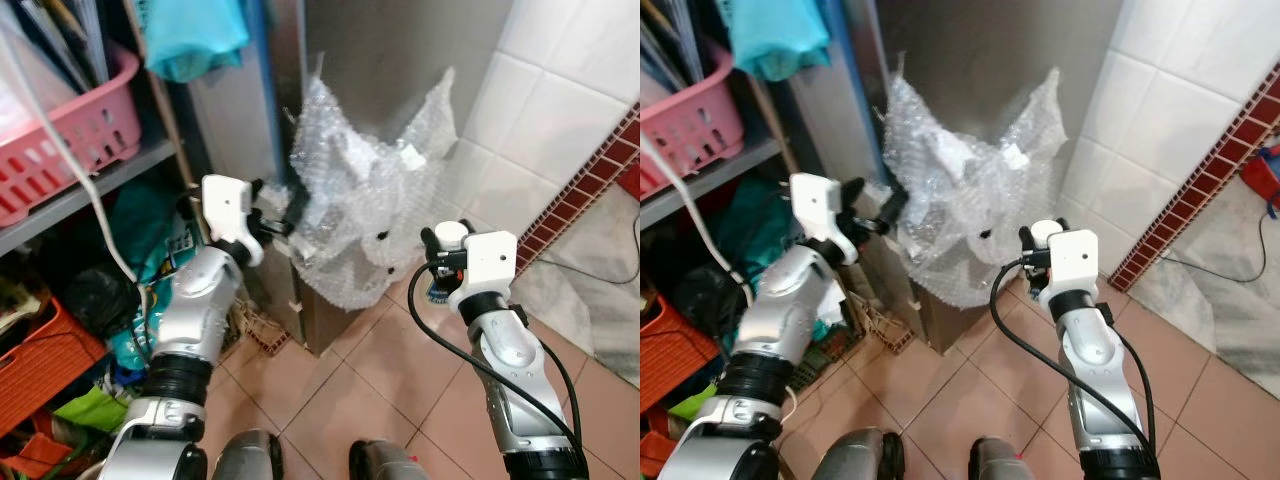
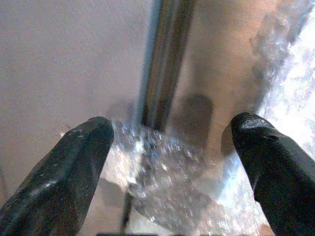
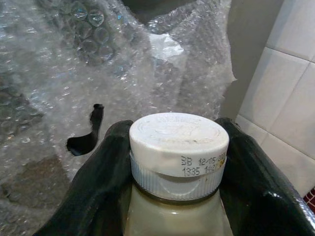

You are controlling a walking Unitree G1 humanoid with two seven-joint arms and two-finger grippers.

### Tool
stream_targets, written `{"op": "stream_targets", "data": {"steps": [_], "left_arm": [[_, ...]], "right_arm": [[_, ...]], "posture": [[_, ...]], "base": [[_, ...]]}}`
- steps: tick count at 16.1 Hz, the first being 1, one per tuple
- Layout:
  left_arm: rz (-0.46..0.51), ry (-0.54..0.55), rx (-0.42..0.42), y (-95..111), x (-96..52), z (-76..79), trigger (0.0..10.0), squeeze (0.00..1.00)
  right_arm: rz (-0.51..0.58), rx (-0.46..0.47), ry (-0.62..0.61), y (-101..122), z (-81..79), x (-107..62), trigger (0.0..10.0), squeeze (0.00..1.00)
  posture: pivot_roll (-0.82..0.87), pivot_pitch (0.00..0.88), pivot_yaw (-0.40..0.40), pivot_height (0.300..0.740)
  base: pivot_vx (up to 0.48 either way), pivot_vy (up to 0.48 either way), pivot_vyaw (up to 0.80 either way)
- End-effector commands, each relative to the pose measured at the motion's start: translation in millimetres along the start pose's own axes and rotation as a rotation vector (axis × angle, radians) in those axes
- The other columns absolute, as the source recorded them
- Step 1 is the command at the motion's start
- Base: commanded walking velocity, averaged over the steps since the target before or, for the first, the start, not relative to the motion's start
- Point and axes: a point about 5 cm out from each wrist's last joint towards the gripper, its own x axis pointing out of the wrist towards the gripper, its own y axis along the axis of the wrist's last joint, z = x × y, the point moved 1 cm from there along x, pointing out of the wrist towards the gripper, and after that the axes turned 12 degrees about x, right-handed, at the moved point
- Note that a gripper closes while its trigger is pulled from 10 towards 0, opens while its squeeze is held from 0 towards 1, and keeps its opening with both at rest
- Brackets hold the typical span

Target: Restocking fridge

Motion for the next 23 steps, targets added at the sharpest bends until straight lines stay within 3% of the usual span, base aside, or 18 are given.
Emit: {"op": "stream_targets", "data": {"steps": [1,3,4,7,11,17,23], "left_arm": [[0.001,-0.025,0.003,0,2.3,3.4,10.0,0.0],[0.018,-0.036,-0.003,2,1.0,7.3,10.0,0.0],[0.011,-0.038,-0.009,-3,-8.9,8.2,10.0,0.0],[-0.007,-0.034,0.005,-11,-15.9,3.2,10.0,0.0],[0.008,-0.063,0.079,0,-3.3,-3.2,10.0,0.0],[0.009,-0.131,0.089,-1,16.2,12.3,10.0,0.0],[0.021,-0.144,0.117,3,29.1,14.8,10.0,0.0]], "right_arm": [[0.043,-0.01,0.017,10,-1.8,-0.5,10.0,0.0],[0.041,-0.014,0.018,10,-2.0,-1.3,10.0,0.0],[0.042,-0.016,0.012,10,-0.4,-1.5,10.0,0.0],[0.037,-0.014,0.015,9,-1.3,-2.2,10.0,0.0],[0.044,-0.016,0.022,11,-2.9,2.0,10.0,0.0],[0.047,-0.019,0.016,12,-1.9,-0.7,10.0,0.0],[0.051,-0.02,0.016,13,-1.5,1.2,10.0,0.0]], "posture": [[-0.04,0.083,0.017,0.74],[-0.05,0.082,0.021,0.74],[-0.04,0.085,0.021,0.74],[-0.04,0.088,0.016,0.74],[-0.04,0.087,0.017,0.74],[-0.05,0.087,0.019,0.74],[-0.05,0.085,0.018,0.74]], "base": [[0.0,0.0,0.0],[0.0,0.0,0.0],[0.0,0.0,0.0],[0.0,0.0,0.0],[0.0,0.0,0.0],[0.0,0.0,0.0],[0.0,0.0,0.0]]}}
